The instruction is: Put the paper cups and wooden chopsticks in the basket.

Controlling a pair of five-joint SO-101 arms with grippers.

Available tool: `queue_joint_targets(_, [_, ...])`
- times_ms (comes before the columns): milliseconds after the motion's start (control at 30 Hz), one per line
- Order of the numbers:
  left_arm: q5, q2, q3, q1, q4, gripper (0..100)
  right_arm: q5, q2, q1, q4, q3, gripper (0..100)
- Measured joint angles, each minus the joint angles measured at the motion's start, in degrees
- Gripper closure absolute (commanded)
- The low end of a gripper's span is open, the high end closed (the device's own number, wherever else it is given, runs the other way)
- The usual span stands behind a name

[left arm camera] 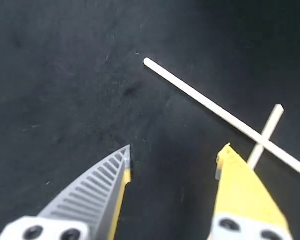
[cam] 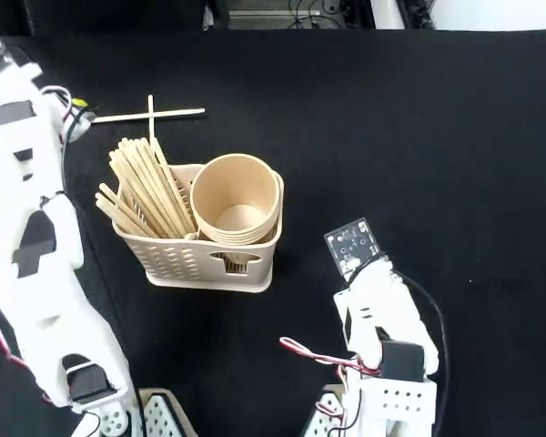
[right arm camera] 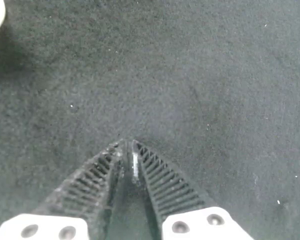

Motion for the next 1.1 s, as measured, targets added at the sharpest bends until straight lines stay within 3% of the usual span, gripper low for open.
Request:
queue_joint_targets(167, [5.36,3.52,0.0,0.0,-5.98,74,0.0,0.0,0.0,0.0,0.0,98.5])
queue_joint_targets(500, [6.15,4.13,0.0,2.29,-12.13,74,0.0,0.0,0.0,0.0,0.0,98.5])
queue_joint_targets(800, [11.08,11.87,-12.22,2.73,0.97,74,0.0,0.0,0.0,0.0,0.0,98.5])
queue_joint_targets(1100, [11.43,29.71,-42.29,2.73,16.26,74,0.0,0.0,0.0,0.0,0.0,98.5])
